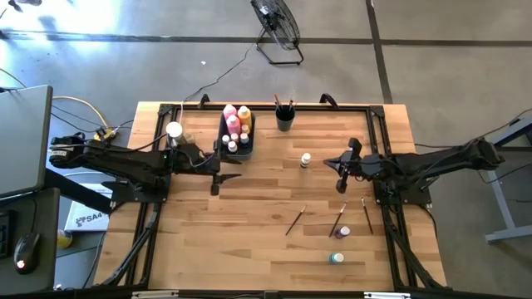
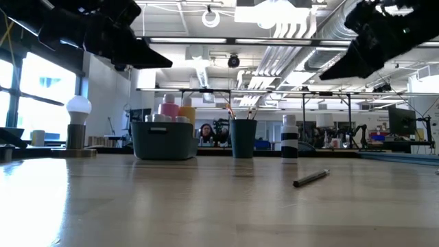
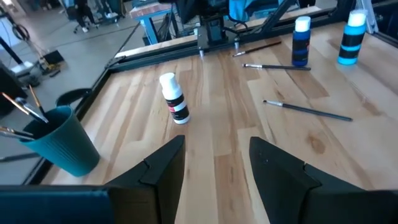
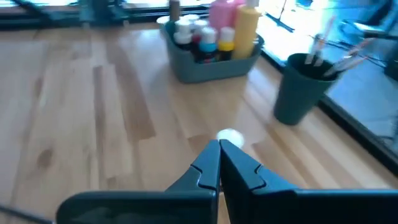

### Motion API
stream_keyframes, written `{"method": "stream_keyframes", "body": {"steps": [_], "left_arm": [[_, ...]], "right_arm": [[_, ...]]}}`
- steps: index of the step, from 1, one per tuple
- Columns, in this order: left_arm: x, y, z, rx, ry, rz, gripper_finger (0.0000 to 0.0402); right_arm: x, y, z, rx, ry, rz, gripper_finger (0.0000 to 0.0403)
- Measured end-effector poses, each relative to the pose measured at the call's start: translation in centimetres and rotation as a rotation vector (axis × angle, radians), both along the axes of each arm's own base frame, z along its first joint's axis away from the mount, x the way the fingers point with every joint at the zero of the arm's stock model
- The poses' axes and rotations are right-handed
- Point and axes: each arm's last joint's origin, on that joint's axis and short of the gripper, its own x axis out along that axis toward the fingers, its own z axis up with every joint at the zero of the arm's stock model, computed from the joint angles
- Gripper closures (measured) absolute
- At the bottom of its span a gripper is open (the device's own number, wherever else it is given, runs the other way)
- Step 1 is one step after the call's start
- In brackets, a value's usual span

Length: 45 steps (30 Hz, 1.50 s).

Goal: Pick & Place Paint Supplies
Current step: Put the silver paint brush into the green cup

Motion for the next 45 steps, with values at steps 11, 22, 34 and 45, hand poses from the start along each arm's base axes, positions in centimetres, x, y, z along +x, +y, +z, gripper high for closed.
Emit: {"method": "stream_keyframes", "body": {"steps": [11, 22, 34, 45], "left_arm": [[0.0, 0.0, 0.1, 0.01, -0.005, -0.003, 0.0226], [0.0, 0.0, 0.0, 0.006, 0.0, -0.013, 0.0226], [-0.1, 0.4, -0.1, 0.04, 0.012, 0.116, 0.0226], [-0.2, 0.7, -0.2, 0.072, 0.029, 0.248, 0.0226]], "right_arm": [[1.8, -0.2, 5.1, 0.092, 0.134, -0.256, 0.0401], [3.1, -0.2, 5.4, 0.374, 0.622, -0.649, 0.0401], [1.2, 0.3, 1.7, 0.71, 0.983, -0.855, 0.0401], [-0.1, 0.6, -1.8, 0.886, 0.981, -1.028, 0.0401]]}}
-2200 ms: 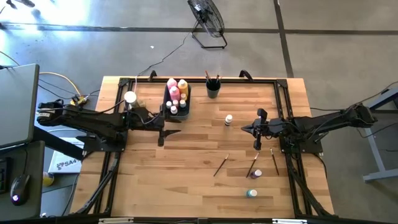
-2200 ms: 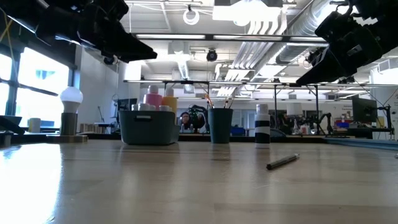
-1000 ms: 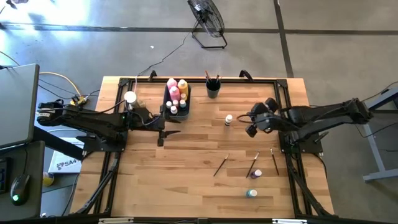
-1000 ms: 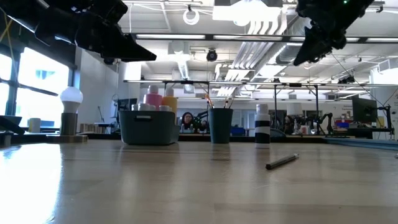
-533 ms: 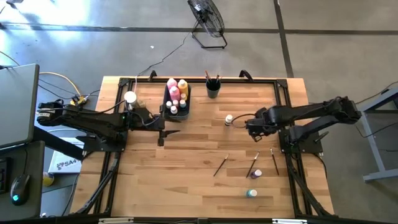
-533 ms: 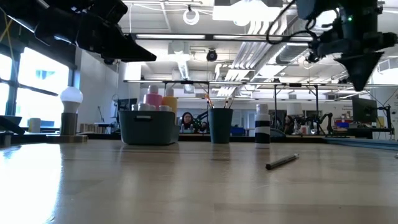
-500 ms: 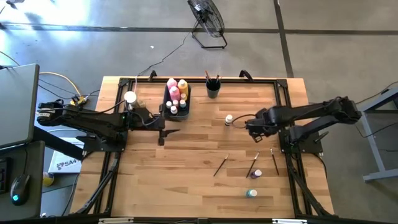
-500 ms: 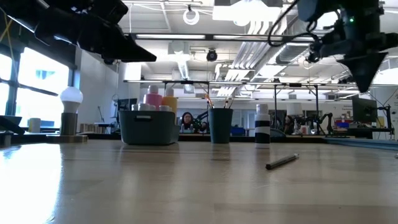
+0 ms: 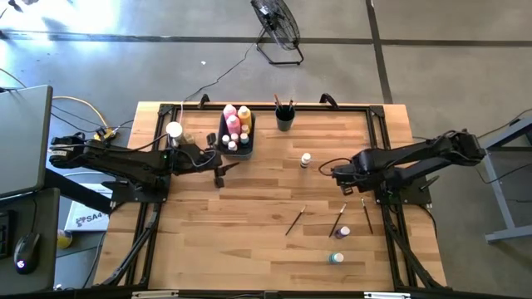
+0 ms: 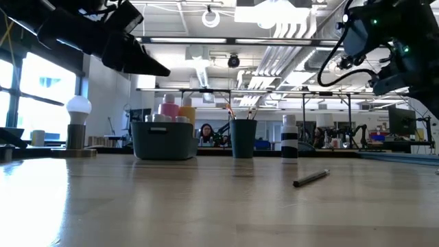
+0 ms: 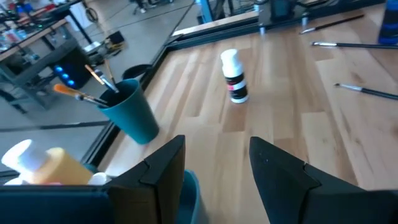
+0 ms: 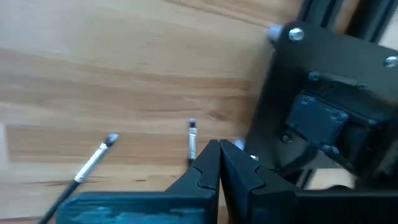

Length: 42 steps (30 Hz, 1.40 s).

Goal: Pick & Place Paint Supplies
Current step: Put the silver paint brush into the green cup

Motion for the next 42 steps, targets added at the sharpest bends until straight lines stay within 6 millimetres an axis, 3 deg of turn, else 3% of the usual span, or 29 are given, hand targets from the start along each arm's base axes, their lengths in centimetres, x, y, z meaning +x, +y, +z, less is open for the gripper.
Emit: {"method": "stream_keyframes", "body": {"steps": [7, 13, 23, 42], "left_arm": [[-0.1, 0.1, -0.1, 0.006, 0.013, 0.026, 0.0226], [-0.1, 0.1, -0.4, 0.005, 0.04, 0.026, 0.0226], [-0.2, 0.1, -0.5, 0.005, 0.059, 0.026, 0.0226], [-0.3, 0.0, -1.0, 0.002, 0.111, 0.024, 0.0226]], "right_arm": [[1.2, 0.0, -0.3, -0.006, -0.129, 0.025, 0.0401], [2.5, 0.6, -1.4, 0.016, -0.138, 0.074, 0.0401], [4.5, 2.5, -3.8, 0.213, -0.127, 0.168, 0.0401], [5.1, 3.8, -4.1, 0.203, -0.184, 0.088, 0.0401]]}}
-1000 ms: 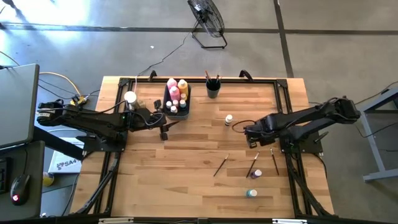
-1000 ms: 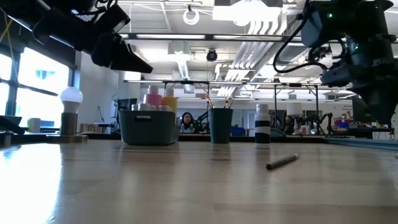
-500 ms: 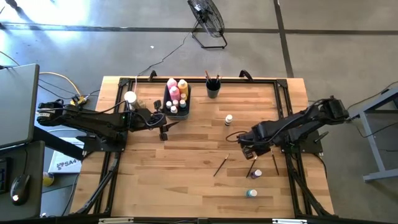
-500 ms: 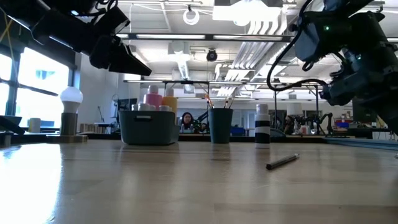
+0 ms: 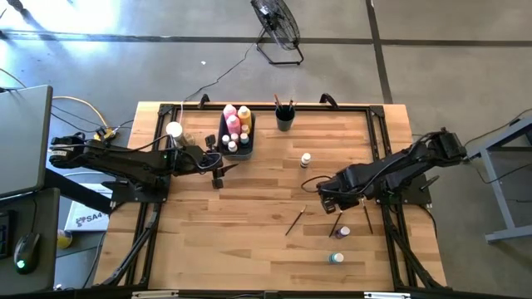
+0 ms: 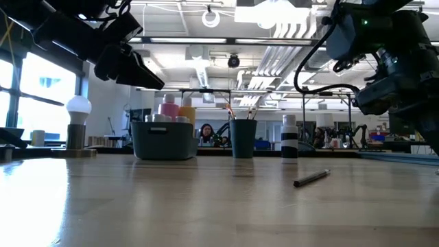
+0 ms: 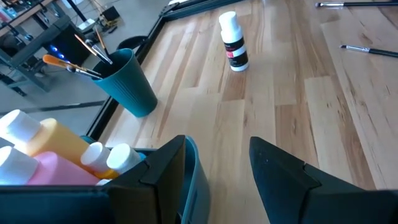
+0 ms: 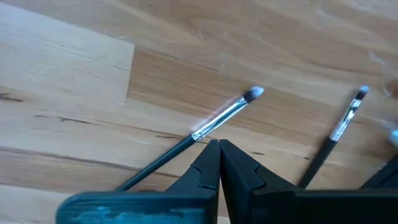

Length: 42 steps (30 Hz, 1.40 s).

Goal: Pick & Place Paint Supplies
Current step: Put the silver paint brush into the green cup

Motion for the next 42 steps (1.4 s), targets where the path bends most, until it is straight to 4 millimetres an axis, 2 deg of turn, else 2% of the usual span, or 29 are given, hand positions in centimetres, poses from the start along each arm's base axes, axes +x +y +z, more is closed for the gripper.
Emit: {"method": "stream_keyframes", "body": {"steps": [8, 14, 19, 34, 42], "left_arm": [[0.0, 0.0, 0.0, 0.0, 0.0, -0.001, 0.0226], [0.0, 0.0, -0.1, -0.001, 0.009, -0.001, 0.0226], [-0.1, 0.0, -0.1, -0.001, 0.015, -0.001, 0.0226], [-0.1, 0.0, -0.1, -0.001, 0.015, -0.001, 0.0226], [0.0, 0.0, -0.1, -0.001, 0.015, -0.001, 0.0226]], "right_arm": [[0.0, 0.2, -0.4, -0.03, 0.032, -0.023, 0.0401], [0.4, 0.4, -2.4, -0.027, 0.133, -0.012, 0.0401], [1.1, 0.6, -3.2, 0.0, 0.114, 0.01, 0.0401], [1.9, 0.4, -2.7, -0.062, 0.062, 0.037, 0.04], [3.6, 0.4, -1.9, -0.136, -0.061, 0.089, 0.0401]]}}
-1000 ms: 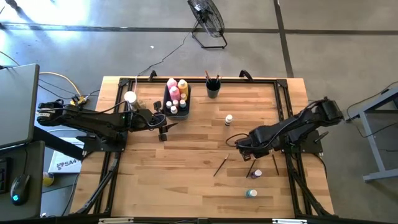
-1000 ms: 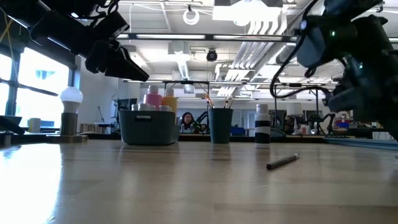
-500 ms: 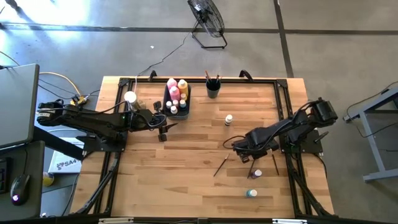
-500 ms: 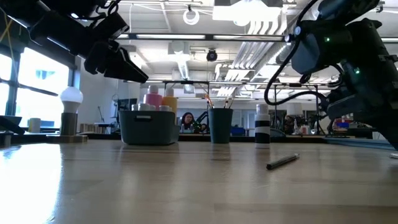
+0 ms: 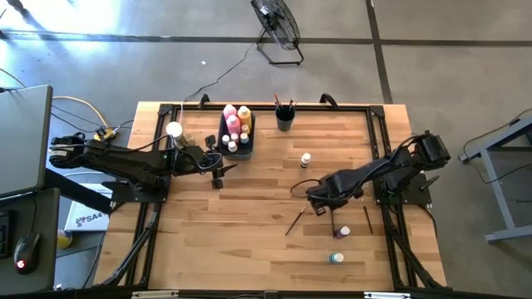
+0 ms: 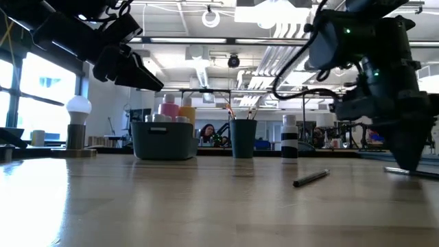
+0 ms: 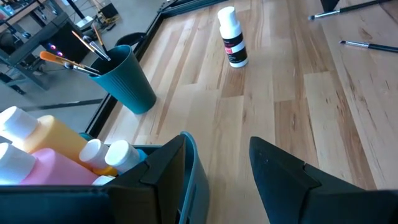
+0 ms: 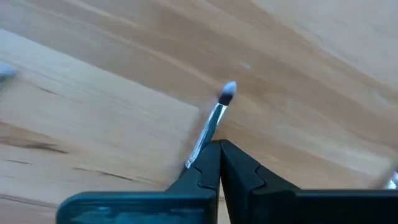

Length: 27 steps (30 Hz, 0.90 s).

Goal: Pick & Place Paint Supplies
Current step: Put the silver paint brush into the green cup

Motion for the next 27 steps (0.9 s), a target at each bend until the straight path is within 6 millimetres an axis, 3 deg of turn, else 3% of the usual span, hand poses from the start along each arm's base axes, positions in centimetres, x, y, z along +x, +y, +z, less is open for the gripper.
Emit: {"method": "stream_keyframes", "body": {"steps": [9, 15, 20, 27], "left_arm": [[0.0, 0.0, 0.0, 0.0, 0.0, 0.0, 0.0226], [0.0, 0.0, 0.0, 0.0, 0.0, 0.0, 0.0226], [0.0, 0.0, 0.0, 0.0, 0.0, 0.0, 0.0226], [0.0, 0.0, 0.0, 0.0, 0.0, 0.0, 0.0226]], "right_arm": [[1.1, -0.2, 0.1, -0.003, -0.117, 0.035, 0.0401], [1.3, -1.1, 1.4, -0.113, -0.171, 0.044, 0.0401], [2.0, -1.6, 2.9, -0.098, -0.194, 0.08, 0.0401], [2.3, -2.5, 3.0, -0.091, -0.205, 0.092, 0.0398]]}}
